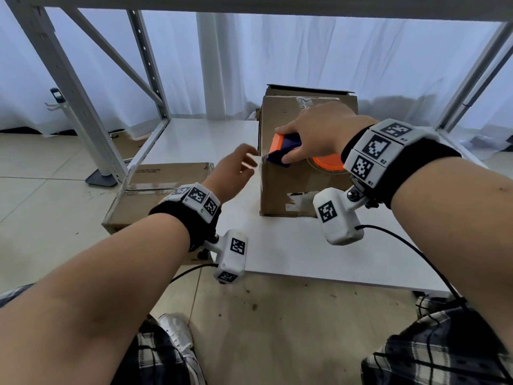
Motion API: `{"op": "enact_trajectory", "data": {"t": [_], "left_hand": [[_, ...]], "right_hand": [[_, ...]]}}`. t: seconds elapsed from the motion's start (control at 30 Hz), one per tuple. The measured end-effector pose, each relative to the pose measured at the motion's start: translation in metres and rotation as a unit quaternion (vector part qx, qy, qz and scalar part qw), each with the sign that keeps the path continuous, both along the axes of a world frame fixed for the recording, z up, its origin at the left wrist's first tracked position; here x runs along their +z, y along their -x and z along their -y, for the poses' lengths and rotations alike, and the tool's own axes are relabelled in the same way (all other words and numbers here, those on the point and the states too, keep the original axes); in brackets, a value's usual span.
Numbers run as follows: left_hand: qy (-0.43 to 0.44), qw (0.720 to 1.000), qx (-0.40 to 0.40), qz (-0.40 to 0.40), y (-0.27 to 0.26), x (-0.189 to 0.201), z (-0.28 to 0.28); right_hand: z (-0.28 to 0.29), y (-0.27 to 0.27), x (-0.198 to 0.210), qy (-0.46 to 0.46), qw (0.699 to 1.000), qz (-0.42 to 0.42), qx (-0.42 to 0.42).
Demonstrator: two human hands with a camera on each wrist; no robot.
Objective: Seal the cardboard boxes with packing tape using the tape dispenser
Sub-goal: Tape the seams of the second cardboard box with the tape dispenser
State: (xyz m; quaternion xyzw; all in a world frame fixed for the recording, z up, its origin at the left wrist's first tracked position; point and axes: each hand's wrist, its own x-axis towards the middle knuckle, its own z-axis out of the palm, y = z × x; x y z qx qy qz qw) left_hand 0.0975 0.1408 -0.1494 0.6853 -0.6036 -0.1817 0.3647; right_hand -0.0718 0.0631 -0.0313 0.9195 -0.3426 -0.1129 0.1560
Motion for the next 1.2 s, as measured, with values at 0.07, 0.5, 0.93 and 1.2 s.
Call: {"op": "enact_trajectory", "data": {"t": [0.07,0.5,0.93,1.2], "left_hand": [[0.011,0.998,-0.044,0.045,0.002,0.006,0.001],[0.096,0.973,-0.085,0.193,-0.007,-0.007,0.013],[0.155,0.961,-0.105,0.203,-0.019,-0.005,0.014],[0.123,0.962,-0.101,0.22,-0.014,-0.01,0.014]], "right_hand": [[0.001,0.0,0.001,0.0,1.0,-0.002,-0.001],[0.012,-0.002,0.002,-0.024,1.0,-0.002,0.001],[0.013,-0.002,0.001,-0.02,1.0,0.008,0.007],[0.011,-0.002,-0.001,-0.011,1.0,0.005,0.012]]}}
